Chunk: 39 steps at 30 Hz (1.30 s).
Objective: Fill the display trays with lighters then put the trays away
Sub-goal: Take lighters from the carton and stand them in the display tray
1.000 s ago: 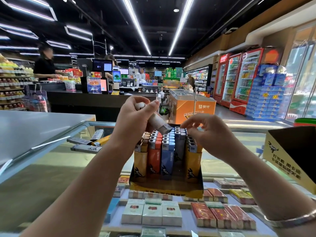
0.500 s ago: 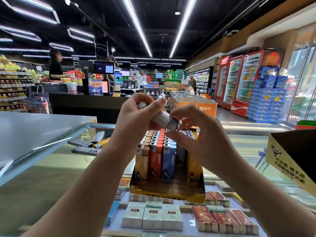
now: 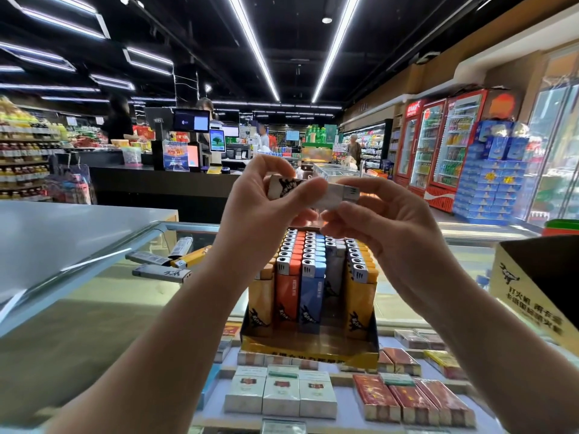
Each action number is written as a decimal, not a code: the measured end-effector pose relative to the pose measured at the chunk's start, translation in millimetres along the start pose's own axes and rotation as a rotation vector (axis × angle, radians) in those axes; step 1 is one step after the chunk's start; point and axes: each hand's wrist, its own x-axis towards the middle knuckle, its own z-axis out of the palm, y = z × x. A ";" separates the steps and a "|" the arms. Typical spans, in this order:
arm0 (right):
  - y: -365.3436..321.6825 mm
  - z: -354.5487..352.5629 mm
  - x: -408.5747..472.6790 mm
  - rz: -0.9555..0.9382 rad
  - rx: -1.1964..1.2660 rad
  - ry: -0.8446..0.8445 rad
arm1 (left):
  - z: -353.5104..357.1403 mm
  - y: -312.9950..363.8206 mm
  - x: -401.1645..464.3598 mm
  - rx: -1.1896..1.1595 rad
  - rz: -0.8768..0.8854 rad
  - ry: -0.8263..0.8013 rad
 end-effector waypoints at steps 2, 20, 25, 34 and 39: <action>-1.1 -3.5 1.3 -0.022 -0.024 0.071 | -2.5 -3.0 1.0 0.149 -0.004 -0.038; 6.2 -21.2 8.0 -0.245 -0.719 0.162 | -9.9 -19.8 -0.1 0.588 -0.411 -0.579; 17.8 -17.2 4.7 -0.216 -0.913 0.029 | -7.3 -20.2 1.3 0.568 -0.414 -0.604; 27.2 -14.9 6.2 -0.020 -0.929 -0.033 | -8.0 -19.1 2.2 0.554 -0.401 -0.630; 34.9 -14.4 8.7 0.104 -0.948 -0.007 | -8.8 -20.4 3.4 0.534 -0.408 -0.641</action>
